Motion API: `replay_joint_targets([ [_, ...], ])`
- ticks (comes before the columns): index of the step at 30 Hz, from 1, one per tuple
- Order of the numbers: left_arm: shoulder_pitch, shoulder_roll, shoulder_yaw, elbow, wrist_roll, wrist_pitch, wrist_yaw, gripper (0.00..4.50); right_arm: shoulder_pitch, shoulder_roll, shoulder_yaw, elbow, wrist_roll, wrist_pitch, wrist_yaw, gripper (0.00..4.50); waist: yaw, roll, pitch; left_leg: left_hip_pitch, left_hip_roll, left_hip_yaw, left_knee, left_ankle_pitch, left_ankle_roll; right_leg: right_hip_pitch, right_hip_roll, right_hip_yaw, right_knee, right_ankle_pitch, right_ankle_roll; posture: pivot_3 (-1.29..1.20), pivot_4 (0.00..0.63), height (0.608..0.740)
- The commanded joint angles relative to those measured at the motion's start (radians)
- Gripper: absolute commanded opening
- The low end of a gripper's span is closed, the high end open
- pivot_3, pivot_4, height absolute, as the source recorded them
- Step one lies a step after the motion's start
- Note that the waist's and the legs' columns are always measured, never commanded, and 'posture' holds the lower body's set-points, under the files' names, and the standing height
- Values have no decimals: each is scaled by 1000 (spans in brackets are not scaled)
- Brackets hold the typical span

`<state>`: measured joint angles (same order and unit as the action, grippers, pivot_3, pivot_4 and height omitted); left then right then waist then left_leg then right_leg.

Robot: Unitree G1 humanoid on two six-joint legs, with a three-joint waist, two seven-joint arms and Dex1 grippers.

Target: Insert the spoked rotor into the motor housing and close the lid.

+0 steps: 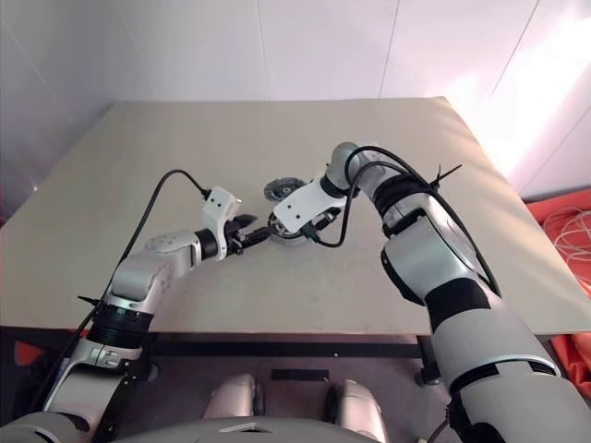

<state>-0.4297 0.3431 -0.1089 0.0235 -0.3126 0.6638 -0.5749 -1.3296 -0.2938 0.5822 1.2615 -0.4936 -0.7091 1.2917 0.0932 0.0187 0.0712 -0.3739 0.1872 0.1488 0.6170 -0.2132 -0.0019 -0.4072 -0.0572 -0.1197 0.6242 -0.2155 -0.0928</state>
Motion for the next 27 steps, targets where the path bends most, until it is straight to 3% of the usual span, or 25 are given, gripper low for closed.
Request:
replay_joint_targets([
  [1, -17, 5, 24, -40, -4, -4, 1, 3112, -20, 6, -7, 8, -12, 14, -28, 2615, 0, 0, 0, 0, 0, 0, 0, 0, 0, 0, 0, 0, 0, 0, 0, 0, 0, 740],
  [27, -3, 22, 23, -55, 3, -2, 9, 3112, 49, 8, -2, 34, -74, 40, -72, 2615, 0, 0, 0, 2, 0, 0, 0, 0, -1, 1, 0, 0, 1, 0, 0, 0, 0, 740],
])
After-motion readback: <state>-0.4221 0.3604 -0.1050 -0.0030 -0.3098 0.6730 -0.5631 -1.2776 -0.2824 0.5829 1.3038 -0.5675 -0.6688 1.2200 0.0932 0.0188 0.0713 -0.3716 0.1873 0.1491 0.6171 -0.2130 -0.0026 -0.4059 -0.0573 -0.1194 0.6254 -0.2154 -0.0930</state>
